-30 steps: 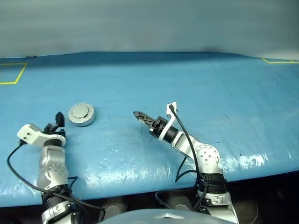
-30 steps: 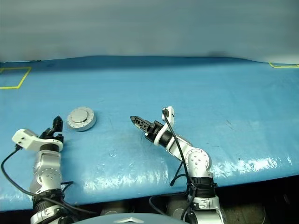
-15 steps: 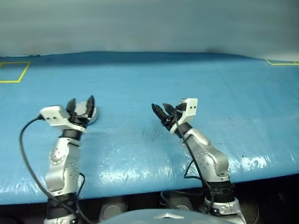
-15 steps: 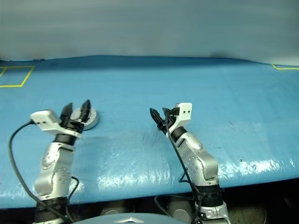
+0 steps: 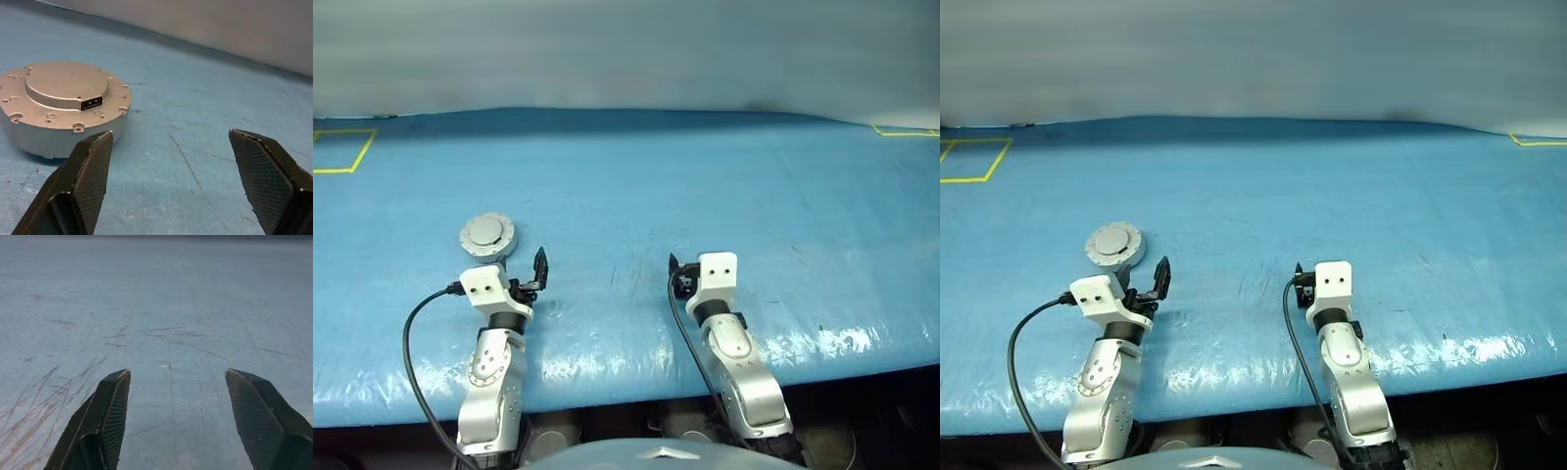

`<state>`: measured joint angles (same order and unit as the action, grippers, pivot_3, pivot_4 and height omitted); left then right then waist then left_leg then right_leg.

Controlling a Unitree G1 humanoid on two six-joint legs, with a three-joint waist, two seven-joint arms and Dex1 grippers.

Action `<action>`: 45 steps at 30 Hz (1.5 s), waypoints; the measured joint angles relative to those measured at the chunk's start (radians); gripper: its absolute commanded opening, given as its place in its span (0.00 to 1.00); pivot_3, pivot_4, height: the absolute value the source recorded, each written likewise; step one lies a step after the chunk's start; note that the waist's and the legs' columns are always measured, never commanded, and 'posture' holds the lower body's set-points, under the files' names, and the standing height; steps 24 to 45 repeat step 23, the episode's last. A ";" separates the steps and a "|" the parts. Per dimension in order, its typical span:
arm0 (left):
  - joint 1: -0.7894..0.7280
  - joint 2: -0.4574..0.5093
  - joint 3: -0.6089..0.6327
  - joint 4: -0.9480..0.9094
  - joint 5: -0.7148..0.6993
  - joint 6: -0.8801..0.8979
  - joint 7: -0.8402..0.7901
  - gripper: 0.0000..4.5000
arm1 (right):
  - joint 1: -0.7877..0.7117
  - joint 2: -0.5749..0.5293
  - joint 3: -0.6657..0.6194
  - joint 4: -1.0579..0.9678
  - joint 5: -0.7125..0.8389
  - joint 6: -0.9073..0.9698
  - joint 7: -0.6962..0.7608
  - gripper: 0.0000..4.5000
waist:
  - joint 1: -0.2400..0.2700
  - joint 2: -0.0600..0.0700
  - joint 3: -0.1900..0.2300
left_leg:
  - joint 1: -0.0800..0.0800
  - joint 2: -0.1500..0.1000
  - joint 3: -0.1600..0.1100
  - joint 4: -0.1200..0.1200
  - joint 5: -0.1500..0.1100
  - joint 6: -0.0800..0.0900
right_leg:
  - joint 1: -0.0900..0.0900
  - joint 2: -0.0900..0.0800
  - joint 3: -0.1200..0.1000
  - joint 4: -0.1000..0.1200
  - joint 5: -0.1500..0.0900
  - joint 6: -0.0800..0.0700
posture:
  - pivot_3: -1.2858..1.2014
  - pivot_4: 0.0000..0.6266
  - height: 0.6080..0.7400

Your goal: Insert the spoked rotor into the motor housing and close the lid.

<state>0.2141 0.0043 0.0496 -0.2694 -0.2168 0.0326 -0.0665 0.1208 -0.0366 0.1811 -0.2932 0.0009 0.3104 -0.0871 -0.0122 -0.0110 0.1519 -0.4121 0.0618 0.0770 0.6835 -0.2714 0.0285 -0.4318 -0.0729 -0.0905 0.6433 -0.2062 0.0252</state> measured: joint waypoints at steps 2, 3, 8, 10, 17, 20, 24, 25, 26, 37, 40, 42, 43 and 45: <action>0.005 -0.004 0.007 0.000 -0.012 0.000 -0.003 0.89 | -0.001 -0.002 0.000 -0.002 -0.012 -0.002 0.001 0.72 | 0.000 0.000 0.000 | 0.000 0.000 0.000 0.000 0.000 0.000 | 0.000 0.000 0.000 0.000 0.000 0.000 | 0.52 0.24 1.00; 0.010 -0.013 0.016 0.000 -0.036 0.001 -0.009 0.89 | -0.006 -0.004 -0.002 -0.002 -0.016 -0.002 0.002 0.72 | 0.000 0.000 0.000 | 0.000 0.001 0.000 0.000 0.000 0.000 | 0.000 0.000 0.000 0.000 0.000 0.000 | 0.52 0.24 1.00; 0.013 -0.014 0.064 0.006 -0.069 -0.004 -0.018 0.89 | -0.040 -0.003 -0.014 -0.002 -0.035 -0.003 0.007 0.72 | 0.002 0.000 0.000 | -0.001 -0.001 -0.001 0.000 0.000 0.000 | 0.000 0.000 -0.001 0.000 0.000 0.000 | 0.52 0.24 1.00; 0.013 -0.007 0.073 0.006 -0.069 -0.004 -0.022 0.89 | -0.046 -0.002 -0.023 -0.002 -0.041 -0.002 0.007 0.72 | 0.002 0.000 0.000 | -0.001 -0.001 -0.001 0.000 0.000 0.001 | 0.000 0.000 0.000 0.000 0.000 0.000 | 0.52 0.24 1.00; 0.002 0.005 0.095 0.020 -0.039 -0.026 -0.020 0.89 | -0.059 0.033 -0.022 0.004 -0.073 0.005 -0.005 0.72 | 0.001 0.000 0.000 | -0.001 -0.001 -0.001 0.000 0.000 0.001 | 0.000 0.001 0.000 0.000 0.000 0.000 | 0.52 0.24 1.00; 0.003 -0.007 0.092 0.021 -0.028 -0.040 -0.019 0.89 | -0.059 0.065 -0.030 0.015 -0.074 0.005 -0.012 0.72 | 0.001 0.000 0.000 | -0.001 -0.001 0.000 0.000 0.000 0.001 | 0.000 0.001 0.000 0.000 0.000 0.000 | 0.52 0.24 1.00; 0.007 -0.011 0.087 0.022 -0.019 -0.045 -0.018 0.89 | -0.059 0.065 -0.021 0.018 -0.084 -0.006 -0.006 0.72 | 0.001 0.000 0.000 | -0.001 -0.001 0.000 0.000 0.000 0.001 | 0.000 0.000 0.000 0.000 0.000 0.000 | 0.52 0.24 1.00; 0.007 -0.011 0.087 0.022 -0.019 -0.045 -0.018 0.89 | -0.059 0.065 -0.021 0.018 -0.084 -0.006 -0.006 0.72 | 0.001 0.000 0.000 | -0.001 -0.001 0.000 0.000 0.000 0.001 | 0.000 0.000 0.000 0.000 0.000 0.000 | 0.52 0.24 1.00; 0.007 -0.011 0.087 0.022 -0.019 -0.045 -0.018 0.89 | -0.059 0.065 -0.021 0.018 -0.084 -0.006 -0.006 0.72 | 0.001 0.000 0.000 | -0.001 -0.001 0.000 0.000 0.000 0.001 | 0.000 0.000 0.000 0.000 0.000 0.000 | 0.52 0.24 1.00; 0.007 -0.011 0.087 0.022 -0.019 -0.045 -0.018 0.89 | -0.059 0.065 -0.021 0.018 -0.084 -0.006 -0.006 0.72 | 0.001 0.000 0.000 | -0.001 -0.001 0.000 0.000 0.000 0.001 | 0.000 0.000 0.000 0.000 0.000 0.000 | 0.52 0.24 1.00; 0.007 -0.011 0.087 0.022 -0.019 -0.045 -0.018 0.89 | -0.059 0.065 -0.021 0.018 -0.084 -0.006 -0.006 0.72 | 0.001 0.000 0.000 | -0.001 -0.001 0.000 0.000 0.000 0.001 | 0.000 0.000 0.000 0.000 0.000 0.000 | 0.52 0.24 1.00; 0.007 -0.011 0.087 0.022 -0.019 -0.045 -0.018 0.89 | -0.059 0.065 -0.021 0.018 -0.084 -0.006 -0.006 0.72 | 0.001 0.000 0.000 | -0.001 -0.001 0.000 0.000 0.000 0.001 | 0.000 0.000 0.000 0.000 0.000 0.000 | 0.52 0.24 1.00; 0.007 -0.011 0.087 0.022 -0.019 -0.045 -0.018 0.89 | -0.059 0.065 -0.021 0.018 -0.084 -0.006 -0.006 0.72 | 0.001 0.000 0.000 | -0.001 -0.001 0.000 0.000 0.000 0.001 | 0.000 0.000 0.000 0.000 0.000 0.000 | 0.52 0.24 1.00; 0.007 -0.011 0.087 0.022 -0.019 -0.045 -0.018 0.89 | -0.059 0.065 -0.021 0.018 -0.084 -0.006 -0.006 0.72 | 0.001 0.000 0.000 | -0.001 -0.001 0.000 0.000 0.000 0.001 | 0.000 0.000 0.000 0.000 0.000 0.000 | 0.52 0.24 1.00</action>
